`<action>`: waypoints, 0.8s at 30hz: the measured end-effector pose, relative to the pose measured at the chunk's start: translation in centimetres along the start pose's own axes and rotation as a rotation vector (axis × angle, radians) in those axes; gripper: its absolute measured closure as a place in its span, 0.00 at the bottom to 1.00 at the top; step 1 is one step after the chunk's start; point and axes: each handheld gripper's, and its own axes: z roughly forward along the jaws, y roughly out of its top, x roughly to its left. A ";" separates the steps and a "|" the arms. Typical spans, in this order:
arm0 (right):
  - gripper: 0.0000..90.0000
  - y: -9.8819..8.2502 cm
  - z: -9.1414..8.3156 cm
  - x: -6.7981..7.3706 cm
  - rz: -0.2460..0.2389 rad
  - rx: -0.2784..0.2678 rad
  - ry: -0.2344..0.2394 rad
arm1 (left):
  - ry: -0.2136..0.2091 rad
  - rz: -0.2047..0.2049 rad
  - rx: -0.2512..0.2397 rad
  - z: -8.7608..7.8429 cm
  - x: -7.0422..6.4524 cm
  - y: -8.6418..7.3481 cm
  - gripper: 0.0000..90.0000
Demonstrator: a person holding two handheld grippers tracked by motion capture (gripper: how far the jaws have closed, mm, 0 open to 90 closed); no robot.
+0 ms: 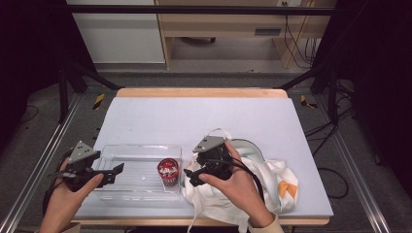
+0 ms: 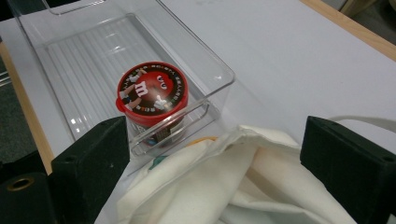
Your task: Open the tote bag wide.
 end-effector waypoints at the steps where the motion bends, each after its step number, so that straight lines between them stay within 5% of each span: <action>1: 0.10 0.0 0.0 0.0 0.000 0.000 0.000 | 0.000 0.000 0.000 0.0 0.0 0.0 0.09; 24: 0.09 -1.0 -5.4 -4.6 0.110 -0.107 -0.114 | -0.002 0.001 0.005 0.1 0.0 -0.1 0.09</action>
